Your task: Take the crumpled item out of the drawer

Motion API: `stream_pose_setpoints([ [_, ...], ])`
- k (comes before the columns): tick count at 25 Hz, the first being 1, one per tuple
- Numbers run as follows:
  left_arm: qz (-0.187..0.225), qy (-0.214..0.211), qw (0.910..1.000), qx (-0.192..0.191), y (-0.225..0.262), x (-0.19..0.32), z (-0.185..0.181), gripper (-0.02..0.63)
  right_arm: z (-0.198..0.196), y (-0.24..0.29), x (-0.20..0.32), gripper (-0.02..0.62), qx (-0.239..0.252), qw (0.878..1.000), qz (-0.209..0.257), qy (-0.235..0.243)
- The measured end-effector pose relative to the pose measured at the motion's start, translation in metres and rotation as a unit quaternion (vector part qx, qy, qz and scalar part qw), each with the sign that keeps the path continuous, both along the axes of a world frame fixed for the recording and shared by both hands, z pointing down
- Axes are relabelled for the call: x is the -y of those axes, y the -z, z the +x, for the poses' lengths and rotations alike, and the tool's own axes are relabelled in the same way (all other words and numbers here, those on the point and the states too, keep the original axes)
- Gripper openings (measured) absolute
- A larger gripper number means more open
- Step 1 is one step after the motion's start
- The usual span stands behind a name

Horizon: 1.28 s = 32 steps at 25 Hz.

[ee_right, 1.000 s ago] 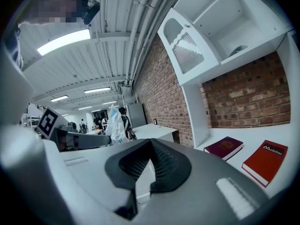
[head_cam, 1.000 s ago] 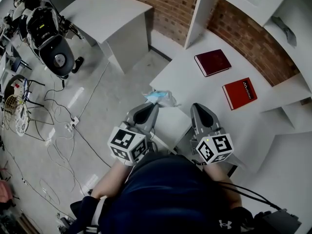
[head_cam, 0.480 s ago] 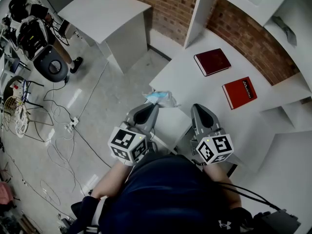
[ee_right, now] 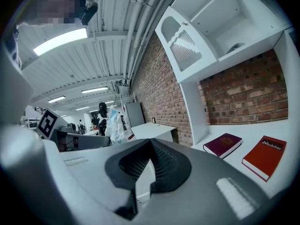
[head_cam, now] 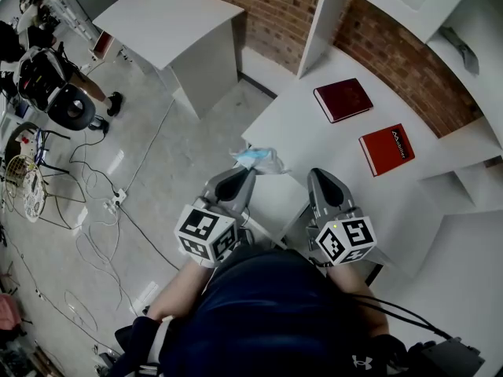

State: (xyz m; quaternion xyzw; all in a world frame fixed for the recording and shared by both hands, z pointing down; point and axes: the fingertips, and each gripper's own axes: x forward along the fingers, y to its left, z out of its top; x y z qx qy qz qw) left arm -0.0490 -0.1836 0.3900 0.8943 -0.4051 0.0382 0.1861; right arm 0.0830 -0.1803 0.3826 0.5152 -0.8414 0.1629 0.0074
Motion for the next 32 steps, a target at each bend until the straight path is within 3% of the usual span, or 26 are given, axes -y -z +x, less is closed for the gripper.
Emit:
stream_pose_setpoints([
  [10,-0.001,-0.004,1.0,0.006,-0.004,0.003,-0.001,0.005,-0.002,0.004,-0.001,0.002,-0.002,1.0,0.007,0.001],
  [16,-0.002,-0.004,0.9999,-0.012,-0.001,0.006,0.001,0.005,-0.001,0.002,0.001,0.002,-0.001,1.0,0.004,-0.001],
  [32,-0.007,-0.011,0.9999,0.004,-0.005,0.014,0.002,0.005,0.003,0.0,0.007,0.002,-0.001,1.0,0.002,-0.012],
])
